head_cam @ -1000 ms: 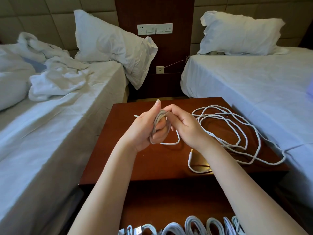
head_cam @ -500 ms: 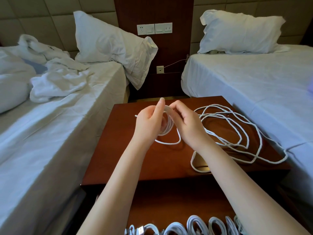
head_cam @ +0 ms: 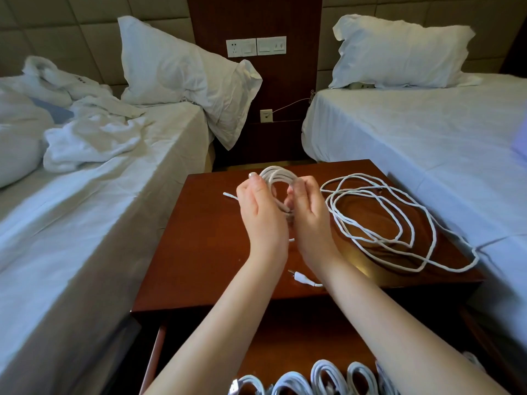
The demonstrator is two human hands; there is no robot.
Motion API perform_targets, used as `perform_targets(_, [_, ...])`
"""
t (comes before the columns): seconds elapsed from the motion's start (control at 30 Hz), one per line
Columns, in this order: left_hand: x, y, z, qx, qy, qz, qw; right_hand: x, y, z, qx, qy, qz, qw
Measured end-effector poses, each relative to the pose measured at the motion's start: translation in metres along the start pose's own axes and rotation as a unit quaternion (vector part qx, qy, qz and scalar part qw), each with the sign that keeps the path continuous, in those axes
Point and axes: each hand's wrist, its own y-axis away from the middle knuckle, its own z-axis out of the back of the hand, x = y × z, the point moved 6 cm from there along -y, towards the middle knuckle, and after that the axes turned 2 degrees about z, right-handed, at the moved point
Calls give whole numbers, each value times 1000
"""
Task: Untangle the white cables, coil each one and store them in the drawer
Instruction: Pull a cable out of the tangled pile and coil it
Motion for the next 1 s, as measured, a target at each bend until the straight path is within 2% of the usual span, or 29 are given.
perform_targets(0.13, [-12,-10,3,42,-96,-114,988,10,-15,16,1,114,67,991])
perform_targets(0.23, [-26,-21,13,66,-180,-200,961,14,-22,18,63,214,103,969])
perform_targets(0.33, [-26,-29,12,151,-289,-203,923,13,-21,14,128,257,113,951])
perform_targets(0.43, [-21,-31,12,219,-332,-195,897,15,-20,11,152,266,128,943])
perform_targets(0.6, [-28,-28,11,195,-411,-255,854,11,-26,22,121,310,123,935])
perform_targets(0.7, [-30,-27,7,193,-445,-249,838,11,-28,26,115,319,124,933])
perform_targets(0.77, [-25,-27,5,208,-452,-222,839,9,-27,24,127,313,115,934])
perform_targets(0.87, [-18,-29,5,233,-427,-171,857,6,-23,18,149,283,99,942])
perform_targets(1.0, [-7,-27,4,284,-295,-70,910,5,-22,15,146,258,91,951])
